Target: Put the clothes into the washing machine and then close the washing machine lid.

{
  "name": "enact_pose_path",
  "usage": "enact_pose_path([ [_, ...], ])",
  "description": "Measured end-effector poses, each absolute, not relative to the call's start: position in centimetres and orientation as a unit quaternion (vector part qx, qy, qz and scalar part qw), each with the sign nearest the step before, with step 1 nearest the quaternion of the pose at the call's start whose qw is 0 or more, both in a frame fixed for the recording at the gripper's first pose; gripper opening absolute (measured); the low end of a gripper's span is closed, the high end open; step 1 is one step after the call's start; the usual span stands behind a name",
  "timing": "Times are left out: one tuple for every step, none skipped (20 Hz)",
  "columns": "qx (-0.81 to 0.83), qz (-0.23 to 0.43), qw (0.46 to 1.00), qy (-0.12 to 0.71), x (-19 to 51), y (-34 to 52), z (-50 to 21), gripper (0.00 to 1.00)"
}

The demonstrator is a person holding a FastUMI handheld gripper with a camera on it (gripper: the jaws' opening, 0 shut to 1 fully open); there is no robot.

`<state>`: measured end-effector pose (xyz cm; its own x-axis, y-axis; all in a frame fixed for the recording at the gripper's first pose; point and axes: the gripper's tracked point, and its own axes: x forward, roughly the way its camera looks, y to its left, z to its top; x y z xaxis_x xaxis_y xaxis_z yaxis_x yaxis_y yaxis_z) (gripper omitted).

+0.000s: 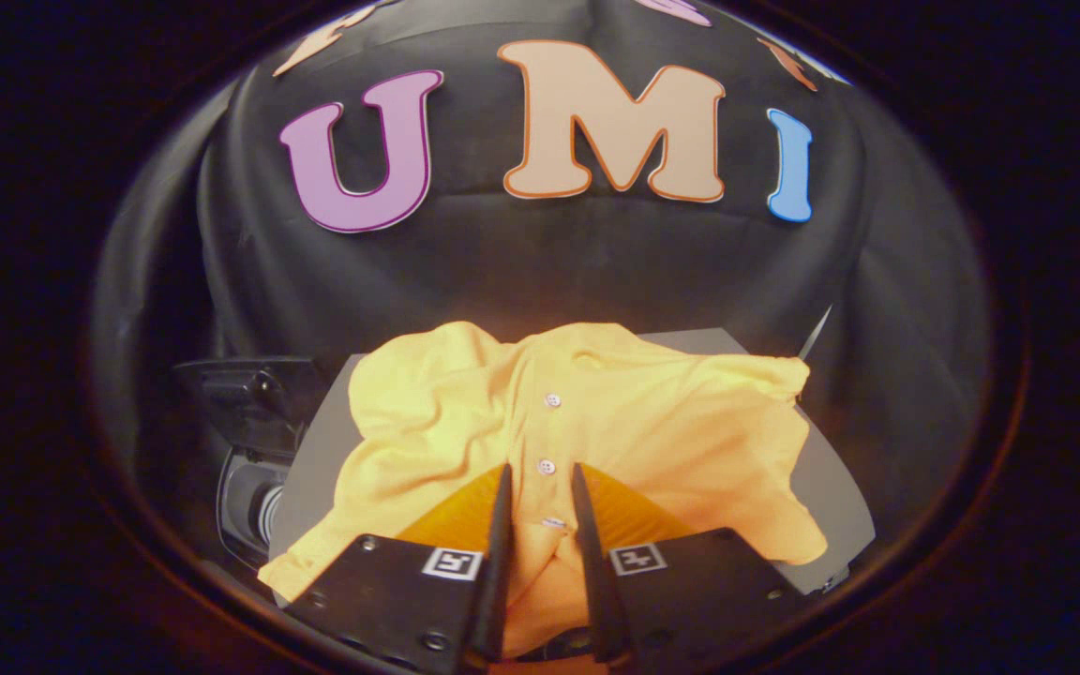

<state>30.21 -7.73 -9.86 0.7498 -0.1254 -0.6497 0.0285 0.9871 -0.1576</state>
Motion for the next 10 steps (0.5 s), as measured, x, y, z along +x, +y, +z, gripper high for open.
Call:
enact_pose_path([
  [-0.072,-0.039,0.932,0.354,29.6,-7.5,-10.0,0.34],
  [-0.074,-0.035,0.935,0.346,29.3,-7.2,-9.9,0.21],
  [-0.070,-0.038,0.932,0.353,28.6,-7.0,-9.8,0.18],
  [-0.063,-0.041,0.934,0.350,27.9,-6.9,-9.5,0.15],
  [-0.057,-0.030,0.937,0.342,27.5,-6.3,-9.3,0.11],
  [-0.056,-0.022,0.940,0.336,27.2,-5.8,-8.8,0.08],
  [-0.057,-0.016,0.942,0.330,26.8,-5.6,-8.6,0.07],
  [-0.051,-0.016,0.948,0.312,26.8,-5.3,-7.7,0.05],
  [-0.047,-0.016,0.953,0.298,26.8,-5.2,-6.6,0.05],
  [-0.043,-0.013,0.958,0.283,26.6,-4.9,-5.1,0.05],
])
